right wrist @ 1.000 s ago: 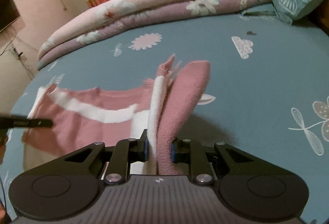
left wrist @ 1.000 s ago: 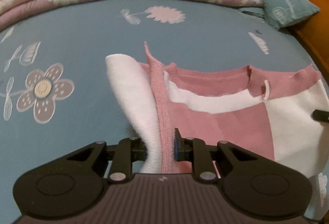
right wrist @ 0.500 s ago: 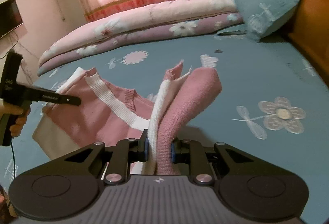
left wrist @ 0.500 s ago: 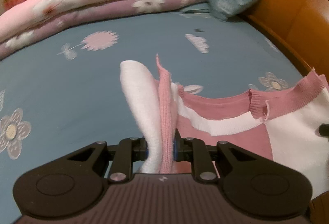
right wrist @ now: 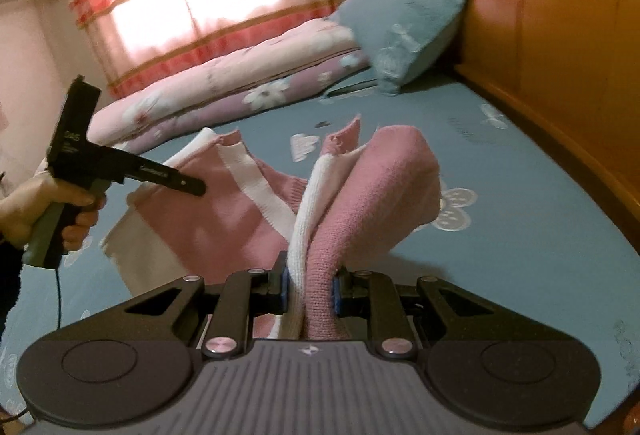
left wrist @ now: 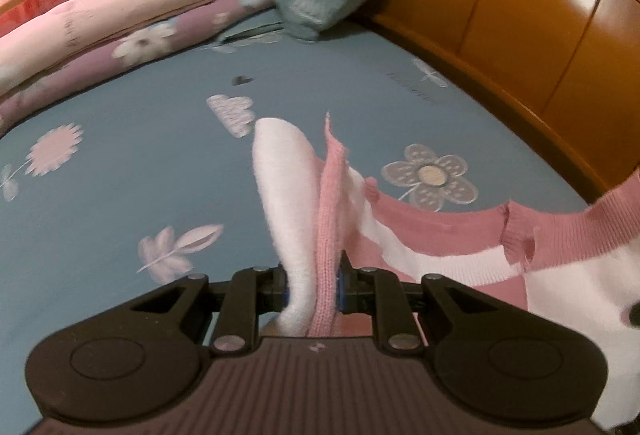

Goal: Fold clothes
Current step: 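Lift the gripped sweater edge with both grippers and fold it over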

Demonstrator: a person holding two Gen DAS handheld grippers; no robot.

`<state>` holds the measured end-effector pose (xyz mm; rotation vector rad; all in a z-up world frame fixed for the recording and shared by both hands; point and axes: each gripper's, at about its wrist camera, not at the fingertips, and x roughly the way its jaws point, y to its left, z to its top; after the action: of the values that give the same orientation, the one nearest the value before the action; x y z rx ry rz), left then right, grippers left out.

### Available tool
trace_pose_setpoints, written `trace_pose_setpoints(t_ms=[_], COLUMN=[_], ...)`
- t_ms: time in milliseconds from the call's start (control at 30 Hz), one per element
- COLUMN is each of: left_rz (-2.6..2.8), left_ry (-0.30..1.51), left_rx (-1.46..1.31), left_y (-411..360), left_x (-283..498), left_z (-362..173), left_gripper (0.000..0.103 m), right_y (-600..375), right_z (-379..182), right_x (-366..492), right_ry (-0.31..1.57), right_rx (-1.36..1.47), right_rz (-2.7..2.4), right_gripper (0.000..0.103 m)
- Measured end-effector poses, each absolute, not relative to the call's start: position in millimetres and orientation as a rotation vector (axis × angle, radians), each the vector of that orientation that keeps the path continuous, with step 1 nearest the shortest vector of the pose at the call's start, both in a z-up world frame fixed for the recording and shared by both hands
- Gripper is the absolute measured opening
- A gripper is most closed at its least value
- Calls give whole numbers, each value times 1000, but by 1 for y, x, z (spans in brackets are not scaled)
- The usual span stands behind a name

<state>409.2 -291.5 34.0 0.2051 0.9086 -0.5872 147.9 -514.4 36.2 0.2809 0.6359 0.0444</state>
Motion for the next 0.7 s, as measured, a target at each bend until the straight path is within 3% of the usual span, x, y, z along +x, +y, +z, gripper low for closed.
trace_pose_setpoints(t_ms=[700], left_rz=[-691], left_ry=[861], left_rx=[308], left_y=[-469], left_x=[469], left_z=[14], left_gripper=[16], right_y=[-588], right_z=[-16], right_x=[107], right_ry=[492], right_rx=[497], right_rz=[-68], right_gripper=[23])
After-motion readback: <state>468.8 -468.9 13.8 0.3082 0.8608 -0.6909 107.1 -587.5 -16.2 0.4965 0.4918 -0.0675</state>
